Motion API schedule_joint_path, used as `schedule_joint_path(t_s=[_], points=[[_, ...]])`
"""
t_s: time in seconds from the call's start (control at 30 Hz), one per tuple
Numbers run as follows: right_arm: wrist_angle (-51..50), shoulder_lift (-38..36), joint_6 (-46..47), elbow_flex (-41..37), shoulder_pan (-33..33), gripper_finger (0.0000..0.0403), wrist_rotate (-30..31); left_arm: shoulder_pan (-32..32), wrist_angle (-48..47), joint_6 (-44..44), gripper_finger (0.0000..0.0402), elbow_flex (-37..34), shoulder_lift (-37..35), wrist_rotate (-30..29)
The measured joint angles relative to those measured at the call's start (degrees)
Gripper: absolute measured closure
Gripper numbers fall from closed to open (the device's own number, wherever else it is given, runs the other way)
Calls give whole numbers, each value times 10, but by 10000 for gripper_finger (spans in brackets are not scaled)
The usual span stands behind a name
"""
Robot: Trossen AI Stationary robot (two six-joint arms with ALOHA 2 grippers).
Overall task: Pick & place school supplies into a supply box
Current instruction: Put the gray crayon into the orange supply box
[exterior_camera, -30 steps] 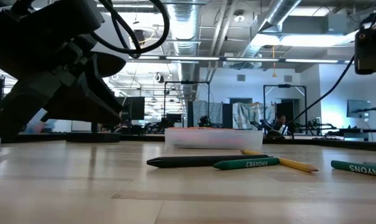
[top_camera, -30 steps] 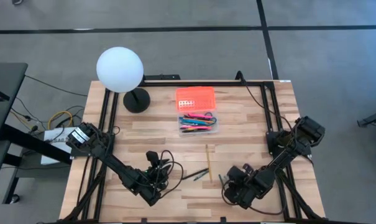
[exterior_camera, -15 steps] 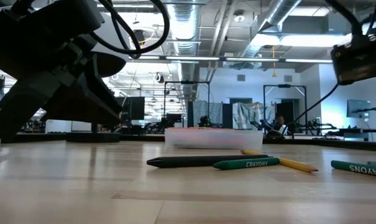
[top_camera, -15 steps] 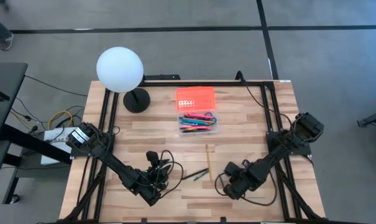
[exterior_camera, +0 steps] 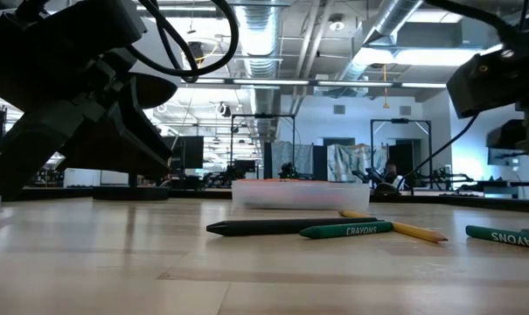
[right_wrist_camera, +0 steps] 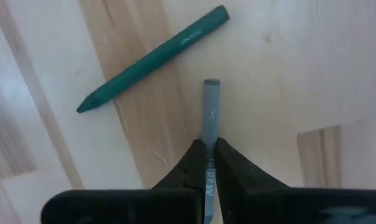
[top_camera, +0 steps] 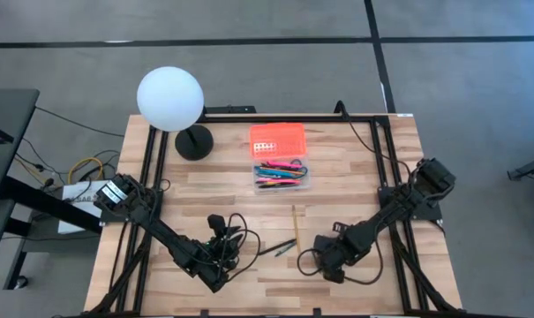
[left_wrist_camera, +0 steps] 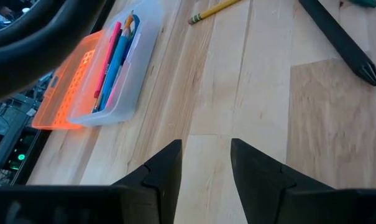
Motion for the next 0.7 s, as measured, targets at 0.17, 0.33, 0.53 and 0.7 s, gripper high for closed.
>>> schedule_joint_path(t_s=[0.17, 0.33, 0.53, 0.7], points=[[-20, 3, -75, 21, 0, 400, 46, 5, 0, 0, 269, 0, 0, -12], [-91, 7, -150, 65, -15, 401, 173, 15, 0, 3, 269, 0, 0, -17], [-134, 4, -280, 117, -67, 401, 300, 25, 0, 4, 269, 0, 0, -17], [-87, 4, -399, 140, -154, 400, 324, 25, 0, 4, 269, 0, 0, -17]])
